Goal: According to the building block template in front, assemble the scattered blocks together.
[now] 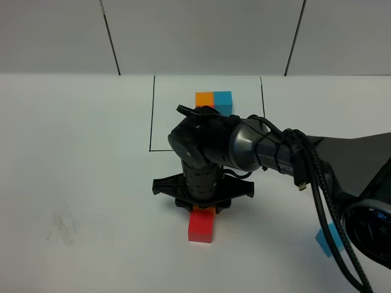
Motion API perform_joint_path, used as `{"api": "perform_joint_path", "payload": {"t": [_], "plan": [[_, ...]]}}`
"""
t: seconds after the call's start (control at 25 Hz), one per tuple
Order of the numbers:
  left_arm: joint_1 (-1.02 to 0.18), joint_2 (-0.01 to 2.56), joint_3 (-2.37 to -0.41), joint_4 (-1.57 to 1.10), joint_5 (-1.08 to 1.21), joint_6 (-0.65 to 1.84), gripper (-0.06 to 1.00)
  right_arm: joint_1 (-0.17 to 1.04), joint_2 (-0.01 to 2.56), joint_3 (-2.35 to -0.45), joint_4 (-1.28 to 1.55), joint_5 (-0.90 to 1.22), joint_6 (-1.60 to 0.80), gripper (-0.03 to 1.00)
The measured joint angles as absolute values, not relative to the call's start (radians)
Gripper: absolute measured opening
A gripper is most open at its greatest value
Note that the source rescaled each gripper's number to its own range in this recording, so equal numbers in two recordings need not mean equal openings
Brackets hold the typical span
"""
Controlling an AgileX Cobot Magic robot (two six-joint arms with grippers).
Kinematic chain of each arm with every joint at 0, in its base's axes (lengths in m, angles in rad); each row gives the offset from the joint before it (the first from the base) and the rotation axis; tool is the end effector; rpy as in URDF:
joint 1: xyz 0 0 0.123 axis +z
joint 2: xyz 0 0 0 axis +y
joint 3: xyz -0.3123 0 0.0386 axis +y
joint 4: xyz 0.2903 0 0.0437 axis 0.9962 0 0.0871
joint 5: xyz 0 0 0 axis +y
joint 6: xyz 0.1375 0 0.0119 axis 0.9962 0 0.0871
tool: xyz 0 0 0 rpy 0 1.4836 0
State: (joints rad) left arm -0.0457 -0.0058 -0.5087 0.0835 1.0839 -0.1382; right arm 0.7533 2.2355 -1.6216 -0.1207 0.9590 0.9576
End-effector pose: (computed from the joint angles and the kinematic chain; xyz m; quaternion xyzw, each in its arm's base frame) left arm 0.0411 0.0083 0.2769 -0.0419 0.8537 -0.0060 0.5190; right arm 0.3722 0.3304 0.0767 0.0694 0.9954 -0.0013 0.0662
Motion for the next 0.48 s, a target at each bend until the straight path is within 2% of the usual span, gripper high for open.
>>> {"api": "perform_joint_path", "payload": {"t": [0.48], "plan": [[-0.046,-0.006,-0.509,0.084,1.084,-0.138,0.66,0.753,2.256,-1.622,-0.097,0.96,0.913,0.28]]}}
